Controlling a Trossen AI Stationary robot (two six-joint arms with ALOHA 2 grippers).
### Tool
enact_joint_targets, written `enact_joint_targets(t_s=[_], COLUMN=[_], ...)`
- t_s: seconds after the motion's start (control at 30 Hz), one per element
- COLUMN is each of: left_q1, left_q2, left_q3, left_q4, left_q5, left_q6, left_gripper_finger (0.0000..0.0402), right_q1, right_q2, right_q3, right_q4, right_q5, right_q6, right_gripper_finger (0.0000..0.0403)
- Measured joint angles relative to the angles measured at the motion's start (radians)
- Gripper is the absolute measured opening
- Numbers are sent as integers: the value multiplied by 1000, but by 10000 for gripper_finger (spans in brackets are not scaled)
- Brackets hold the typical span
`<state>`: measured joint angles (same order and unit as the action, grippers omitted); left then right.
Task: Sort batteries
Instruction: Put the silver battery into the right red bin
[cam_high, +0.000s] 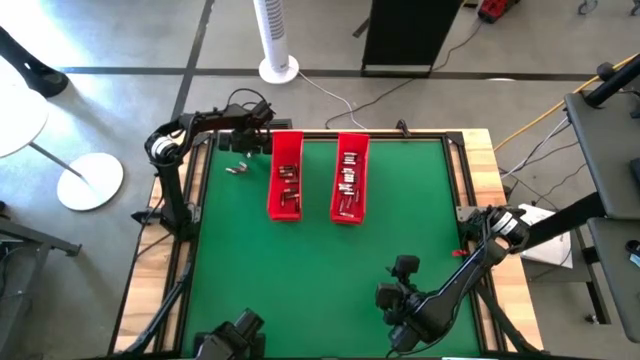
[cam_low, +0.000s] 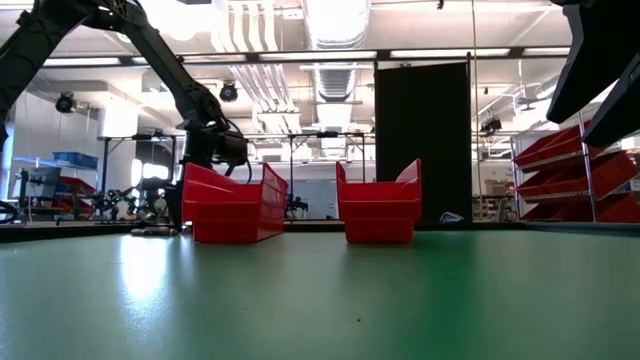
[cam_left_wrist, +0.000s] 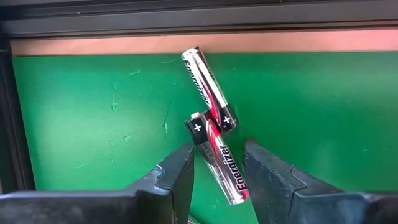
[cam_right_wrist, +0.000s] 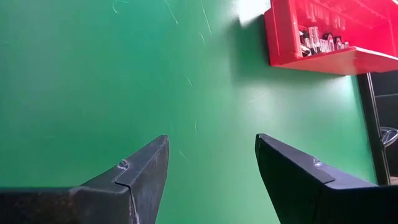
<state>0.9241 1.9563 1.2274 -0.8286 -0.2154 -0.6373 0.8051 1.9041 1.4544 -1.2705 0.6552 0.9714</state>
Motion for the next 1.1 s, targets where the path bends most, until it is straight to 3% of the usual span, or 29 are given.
enact_joint_targets(t_s=[0.5,0.8,1.1], left_q1=[-8,-14,-15], left_q2=[-2,-25,-149], left_q3=[1,-2,-5], left_q4=[-10,-51,-78], left_q5=[6,16,23], left_q6=[22,23,67], left_gripper_finger=[50,47,46], right_q1=[0,6,9], right_q2=[0,0,0], right_q3=[0,0,0], right_q4=[-1,-2,-2], right_q5=[0,-2,-5], right_q6=[-3,11,16], right_gripper_finger=[233,233,233])
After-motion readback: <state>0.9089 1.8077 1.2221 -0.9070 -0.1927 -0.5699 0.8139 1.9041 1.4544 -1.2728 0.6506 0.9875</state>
